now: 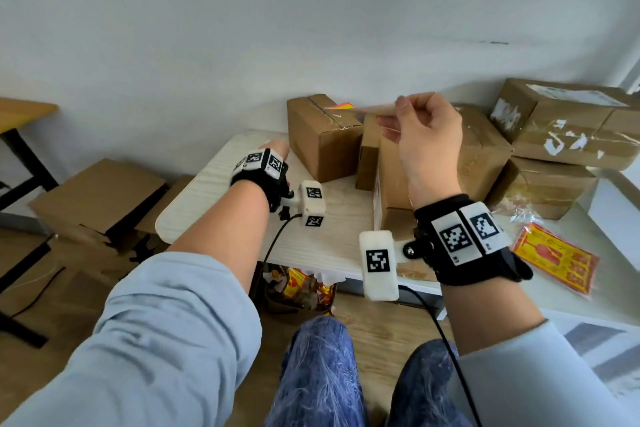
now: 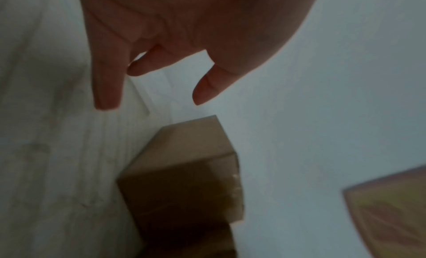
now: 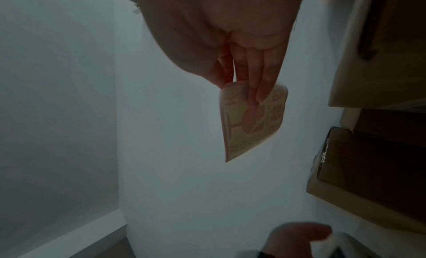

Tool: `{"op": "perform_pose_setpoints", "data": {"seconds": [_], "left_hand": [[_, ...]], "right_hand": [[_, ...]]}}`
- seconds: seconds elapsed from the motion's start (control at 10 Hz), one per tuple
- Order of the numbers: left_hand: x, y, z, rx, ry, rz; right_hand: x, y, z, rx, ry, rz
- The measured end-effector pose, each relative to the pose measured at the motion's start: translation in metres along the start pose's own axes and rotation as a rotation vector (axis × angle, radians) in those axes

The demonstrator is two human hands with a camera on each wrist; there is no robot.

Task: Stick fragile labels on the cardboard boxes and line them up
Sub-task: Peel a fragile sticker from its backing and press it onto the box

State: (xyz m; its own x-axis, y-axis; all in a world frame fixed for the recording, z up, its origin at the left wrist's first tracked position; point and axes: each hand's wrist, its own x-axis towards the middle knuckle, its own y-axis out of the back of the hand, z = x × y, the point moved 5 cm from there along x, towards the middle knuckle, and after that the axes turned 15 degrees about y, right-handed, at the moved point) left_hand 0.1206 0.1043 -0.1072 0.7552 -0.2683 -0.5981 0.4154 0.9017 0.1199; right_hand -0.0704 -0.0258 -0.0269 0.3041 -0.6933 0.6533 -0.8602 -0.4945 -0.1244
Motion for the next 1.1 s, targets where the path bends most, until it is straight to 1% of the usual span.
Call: {"op": "perform_pose_setpoints", "data": {"seconds": [0.1, 0.2, 0.3, 0.4, 0.5, 0.6, 0.7, 0.8, 0.9, 1.0, 1.1], "left_hand": [[-0.006, -0.014, 0.016, 0.081, -0.044, -0.026], [-0.045, -0.033, 0.023, 0.040, 0.014, -0.267], [-0.084, -0.045, 0.039, -0.001, -0.089, -0.420], [-0.121, -0.054, 0.048, 0.056, -0.220, -0.409], [-0.136, -0.067, 0.050, 0.091, -0.311, -0.330], [-0.136, -0.079, 0.044, 0.140, -0.352, -0.275], [-0.131, -0.092, 0.031, 0.171, -0.346, -0.291], [-0.123, -0.101, 0.018, 0.179, -0.353, -0.291], [-0.114, -0.104, 0.012, 0.189, -0.386, -0.219], [-0.108, -0.105, 0.011, 0.301, -0.461, -0.114], [-0.104, -0.109, 0.009, 0.415, -0.514, -0.028]], "right_hand": [[0.002, 0.000, -0.004, 0.019, 0.019, -0.016], [0.008, 0.006, -0.012, 0.009, 0.053, -0.024], [0.014, 0.018, -0.019, -0.029, 0.044, -0.035], [0.016, 0.032, -0.024, -0.105, 0.062, -0.066], [0.015, 0.047, -0.023, -0.154, 0.048, -0.062], [0.013, 0.060, -0.020, -0.210, 0.071, -0.033], [0.009, 0.071, -0.016, -0.297, 0.107, -0.018], [0.007, 0.080, -0.008, -0.458, 0.125, -0.073], [0.003, 0.084, 0.002, -0.644, 0.130, -0.175], [-0.003, 0.081, 0.005, -0.741, 0.143, -0.231], [-0.007, 0.079, 0.004, -0.790, 0.194, -0.257]]}}
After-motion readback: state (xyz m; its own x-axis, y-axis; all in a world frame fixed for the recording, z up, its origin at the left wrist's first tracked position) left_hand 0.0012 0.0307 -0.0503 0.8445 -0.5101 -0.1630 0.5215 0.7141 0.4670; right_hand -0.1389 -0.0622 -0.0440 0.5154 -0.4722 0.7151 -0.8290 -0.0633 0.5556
